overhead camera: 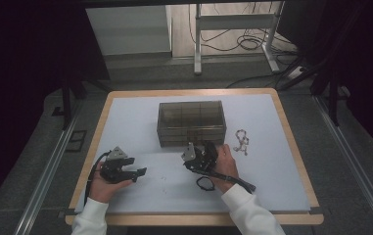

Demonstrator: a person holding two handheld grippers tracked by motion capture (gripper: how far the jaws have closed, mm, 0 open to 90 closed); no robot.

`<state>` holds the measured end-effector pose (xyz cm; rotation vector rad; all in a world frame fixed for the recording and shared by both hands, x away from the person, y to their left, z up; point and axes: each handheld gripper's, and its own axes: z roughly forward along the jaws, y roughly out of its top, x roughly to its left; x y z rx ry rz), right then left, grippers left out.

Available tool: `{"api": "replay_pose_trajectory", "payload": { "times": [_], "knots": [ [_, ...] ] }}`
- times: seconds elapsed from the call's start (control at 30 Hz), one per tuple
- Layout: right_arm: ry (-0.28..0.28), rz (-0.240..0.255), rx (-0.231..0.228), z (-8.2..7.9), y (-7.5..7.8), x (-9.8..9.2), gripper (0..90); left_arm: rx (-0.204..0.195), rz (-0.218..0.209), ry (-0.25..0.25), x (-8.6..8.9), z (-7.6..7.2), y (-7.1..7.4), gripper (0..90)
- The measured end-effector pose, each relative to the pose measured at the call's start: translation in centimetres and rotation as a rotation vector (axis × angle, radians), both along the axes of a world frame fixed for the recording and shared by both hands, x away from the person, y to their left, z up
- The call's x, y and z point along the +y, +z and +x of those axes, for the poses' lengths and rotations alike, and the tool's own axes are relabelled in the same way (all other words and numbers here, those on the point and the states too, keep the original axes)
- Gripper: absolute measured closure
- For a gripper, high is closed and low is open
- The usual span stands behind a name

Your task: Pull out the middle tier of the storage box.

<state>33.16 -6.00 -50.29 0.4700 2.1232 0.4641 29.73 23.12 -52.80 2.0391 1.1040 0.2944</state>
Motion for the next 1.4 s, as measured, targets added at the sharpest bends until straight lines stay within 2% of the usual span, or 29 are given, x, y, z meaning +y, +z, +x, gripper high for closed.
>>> {"api": "replay_pose_trajectory", "payload": {
  "times": [0.6, 1.13, 1.4],
  "knots": [
    [0.009, -0.058, -0.036, 0.2, -0.6, 0.9, 49.4, 0.003, -0.001, 0.004, 0.1, 0.0, 0.0, 30.7],
    [0.02, -0.138, -0.094, 0.1, -1.0, 1.9, 49.8, 0.002, -0.002, 0.004, 0.2, 0.0, -0.1, 30.7],
    [0.031, -0.162, -0.111, 0.1, -1.2, 2.4, 49.9, 0.004, -0.003, 0.004, 0.2, 0.1, -0.1, 30.7]
  ]
}}
